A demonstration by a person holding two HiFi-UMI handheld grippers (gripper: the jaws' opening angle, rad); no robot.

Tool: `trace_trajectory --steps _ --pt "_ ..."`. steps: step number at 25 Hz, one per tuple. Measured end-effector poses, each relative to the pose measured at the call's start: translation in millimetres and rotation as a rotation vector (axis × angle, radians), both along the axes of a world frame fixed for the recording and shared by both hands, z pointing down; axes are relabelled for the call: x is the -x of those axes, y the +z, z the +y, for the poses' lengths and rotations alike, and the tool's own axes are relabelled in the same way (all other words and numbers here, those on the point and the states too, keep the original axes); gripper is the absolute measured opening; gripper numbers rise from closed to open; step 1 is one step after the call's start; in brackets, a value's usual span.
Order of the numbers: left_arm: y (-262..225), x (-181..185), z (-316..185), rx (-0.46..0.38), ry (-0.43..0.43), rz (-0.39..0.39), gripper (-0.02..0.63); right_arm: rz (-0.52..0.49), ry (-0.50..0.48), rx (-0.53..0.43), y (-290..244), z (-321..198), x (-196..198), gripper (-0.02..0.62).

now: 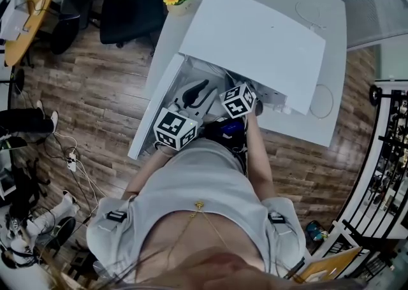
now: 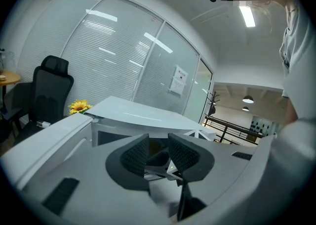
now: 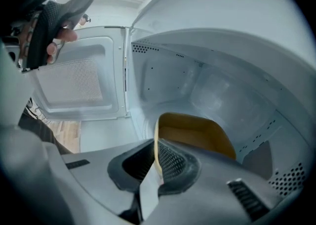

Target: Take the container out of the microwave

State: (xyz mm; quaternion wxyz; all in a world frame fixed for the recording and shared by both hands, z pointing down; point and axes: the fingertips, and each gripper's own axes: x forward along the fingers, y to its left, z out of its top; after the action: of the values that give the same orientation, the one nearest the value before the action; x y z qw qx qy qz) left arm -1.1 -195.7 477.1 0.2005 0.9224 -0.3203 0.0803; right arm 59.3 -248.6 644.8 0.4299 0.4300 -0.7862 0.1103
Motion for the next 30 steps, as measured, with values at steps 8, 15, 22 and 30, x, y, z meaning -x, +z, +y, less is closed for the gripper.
trace_trajectory --steps 8,15,22,30 --pt "-0.9 0.2 1.7 -0.005 -0.01 0.0 0.121 -0.003 0.001 0.004 0.3 5.7 -1.3 0.031" --pt "-1.1 0.2 3.7 -0.004 -0.012 0.0 0.121 0.007 -0.006 -0.004 -1.1 5.9 0.1 0.031" --pt "1.0 -2.8 7.7 -0.004 -0.005 -0.008 0.121 0.011 -0.019 -0.006 -1.1 8.0 -0.1 0.031" --pt "3.0 -4.9 11.3 -0.002 -0.009 -0.024 0.121 0.007 -0.033 -0.002 3.0 10.0 -1.3 0.031"
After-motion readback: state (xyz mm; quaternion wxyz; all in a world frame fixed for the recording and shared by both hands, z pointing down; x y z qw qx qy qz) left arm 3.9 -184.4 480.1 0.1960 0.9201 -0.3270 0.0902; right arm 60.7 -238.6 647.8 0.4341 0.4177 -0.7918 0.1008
